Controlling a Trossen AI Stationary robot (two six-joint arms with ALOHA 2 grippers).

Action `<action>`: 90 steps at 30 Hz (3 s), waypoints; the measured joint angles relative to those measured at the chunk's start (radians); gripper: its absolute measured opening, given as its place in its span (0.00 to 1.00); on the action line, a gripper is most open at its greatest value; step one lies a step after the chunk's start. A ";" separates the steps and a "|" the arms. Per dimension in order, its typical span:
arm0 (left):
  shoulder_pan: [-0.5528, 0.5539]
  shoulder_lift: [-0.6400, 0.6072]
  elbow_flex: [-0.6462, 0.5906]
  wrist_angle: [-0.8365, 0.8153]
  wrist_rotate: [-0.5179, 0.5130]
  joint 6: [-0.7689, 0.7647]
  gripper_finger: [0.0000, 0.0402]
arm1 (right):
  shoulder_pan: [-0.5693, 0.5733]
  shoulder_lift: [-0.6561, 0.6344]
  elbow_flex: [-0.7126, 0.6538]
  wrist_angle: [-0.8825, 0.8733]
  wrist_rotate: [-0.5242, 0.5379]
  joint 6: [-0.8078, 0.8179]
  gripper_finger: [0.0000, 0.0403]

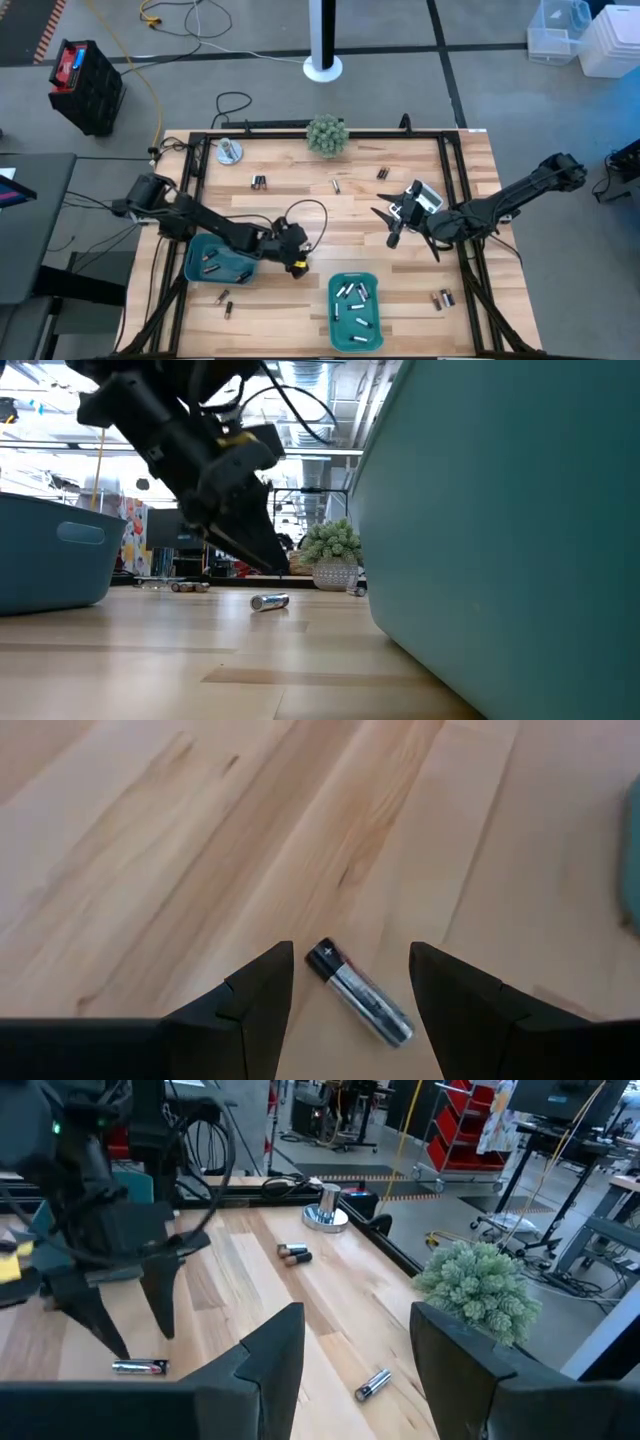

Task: Sort batteries
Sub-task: Put the silver battery into the green bin, then put the black battery into the blue bin

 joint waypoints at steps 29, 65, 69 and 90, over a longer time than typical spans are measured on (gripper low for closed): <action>0.027 0.140 0.009 0.015 0.094 0.003 0.10 | 0.000 0.000 0.001 0.001 0.016 0.000 0.49; 0.046 -0.044 0.005 0.577 0.367 0.463 0.10 | 0.038 -0.036 0.002 0.042 0.019 -0.043 0.49; 0.043 -0.009 0.007 0.691 0.414 0.447 0.10 | 0.041 -0.051 0.002 0.041 0.019 -0.045 0.49; 0.026 0.359 0.274 0.816 0.662 0.344 0.37 | 0.136 -0.090 0.002 0.045 0.019 -0.096 0.49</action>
